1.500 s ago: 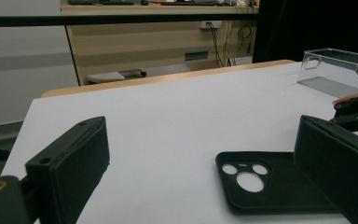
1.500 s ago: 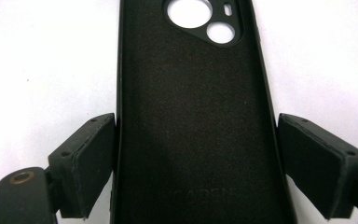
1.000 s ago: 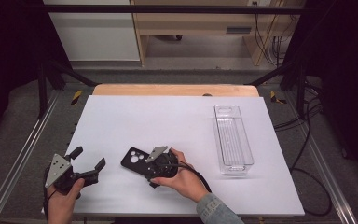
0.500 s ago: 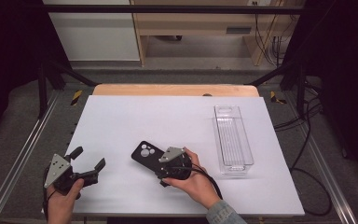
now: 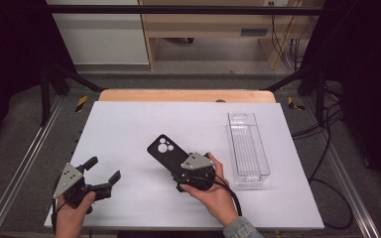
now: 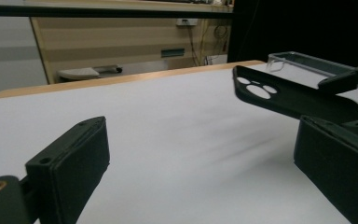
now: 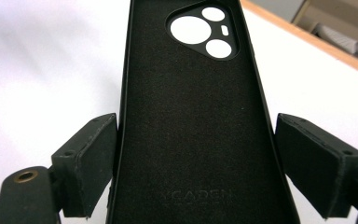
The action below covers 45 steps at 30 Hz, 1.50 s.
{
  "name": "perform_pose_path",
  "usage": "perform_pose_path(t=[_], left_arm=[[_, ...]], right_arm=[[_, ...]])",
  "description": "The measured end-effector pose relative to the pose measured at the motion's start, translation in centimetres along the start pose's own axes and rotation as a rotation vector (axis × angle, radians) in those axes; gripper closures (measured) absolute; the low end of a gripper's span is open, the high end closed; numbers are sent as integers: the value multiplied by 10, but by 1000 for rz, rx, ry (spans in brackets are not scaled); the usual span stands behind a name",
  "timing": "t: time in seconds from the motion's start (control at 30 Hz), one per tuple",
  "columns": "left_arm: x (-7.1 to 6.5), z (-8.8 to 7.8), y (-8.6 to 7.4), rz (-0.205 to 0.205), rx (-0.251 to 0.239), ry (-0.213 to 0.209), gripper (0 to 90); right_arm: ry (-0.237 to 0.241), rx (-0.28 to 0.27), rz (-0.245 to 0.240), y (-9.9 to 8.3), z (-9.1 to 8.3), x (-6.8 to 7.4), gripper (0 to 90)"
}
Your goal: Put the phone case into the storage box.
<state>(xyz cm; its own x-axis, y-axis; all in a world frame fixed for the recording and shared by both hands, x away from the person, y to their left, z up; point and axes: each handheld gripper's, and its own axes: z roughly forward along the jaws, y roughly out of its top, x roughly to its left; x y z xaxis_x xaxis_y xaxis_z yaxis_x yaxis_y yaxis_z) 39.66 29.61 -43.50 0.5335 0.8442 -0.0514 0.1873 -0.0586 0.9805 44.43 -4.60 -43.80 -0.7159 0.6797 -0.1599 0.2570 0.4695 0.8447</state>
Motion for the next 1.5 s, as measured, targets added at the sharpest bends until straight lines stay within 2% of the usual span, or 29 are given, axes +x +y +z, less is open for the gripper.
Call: perform_pose_path(t=[0.03, 0.13, 0.23, 0.27, 0.3, 0.33, 0.47, 0.5, 0.53, 0.57, 0.63, 0.73, 0.87, 0.97, 1.5], left_arm=[[-5, 4, 5, -3, 2, -21, 37], [-10, 10, 11, -10, 0, -41, 37], [-15, 22, 22, 6, 11, -59, 38], [-17, 32, 30, -4, 14, -74, 39], [-17, 32, 30, -4, 14, -74, 39], [-18, 42, 38, -18, 9, -84, 39], [-21, 51, 44, -38, -8, -105, 38], [-23, 54, 44, -34, -3, -106, 42], [-24, 55, 44, -26, 24, -113, 42], [-24, 54, 45, -20, 36, -114, 41], [-25, 46, 46, -42, 9, -106, 45], [-25, 40, 44, -39, 12, -107, 39], [-20, 34, 38, -61, 31, -94, 39], [-19, 35, 37, -72, 32, -88, 42], [-26, 38, 36, -66, 47, -112, 43]], right_arm=[[-4, -9, 4, 0, -1, 0, 157], [-12, -26, 12, 0, -2, 0, 157], [-22, -42, 17, 0, -4, 0, 156], [-32, -55, 24, 0, -5, -1, 157], [-32, -55, 24, 0, -5, -1, 157], [-39, -65, 36, 0, -6, -2, 156], [-49, -77, 41, -2, -6, -2, 156], [-50, -78, 44, -2, -6, -1, 157], [-50, -78, 44, -2, -6, -1, 157], [-51, -81, 42, -3, -5, -1, 156], [-53, -86, 37, -3, -3, 2, 157], [-55, -89, 38, -3, -2, 4, 157], [-57, -108, 33, -2, -4, 7, 157], [-59, -113, 34, -2, -4, 8, 157], [-57, -137, 31, -1, -3, 15, 157]])
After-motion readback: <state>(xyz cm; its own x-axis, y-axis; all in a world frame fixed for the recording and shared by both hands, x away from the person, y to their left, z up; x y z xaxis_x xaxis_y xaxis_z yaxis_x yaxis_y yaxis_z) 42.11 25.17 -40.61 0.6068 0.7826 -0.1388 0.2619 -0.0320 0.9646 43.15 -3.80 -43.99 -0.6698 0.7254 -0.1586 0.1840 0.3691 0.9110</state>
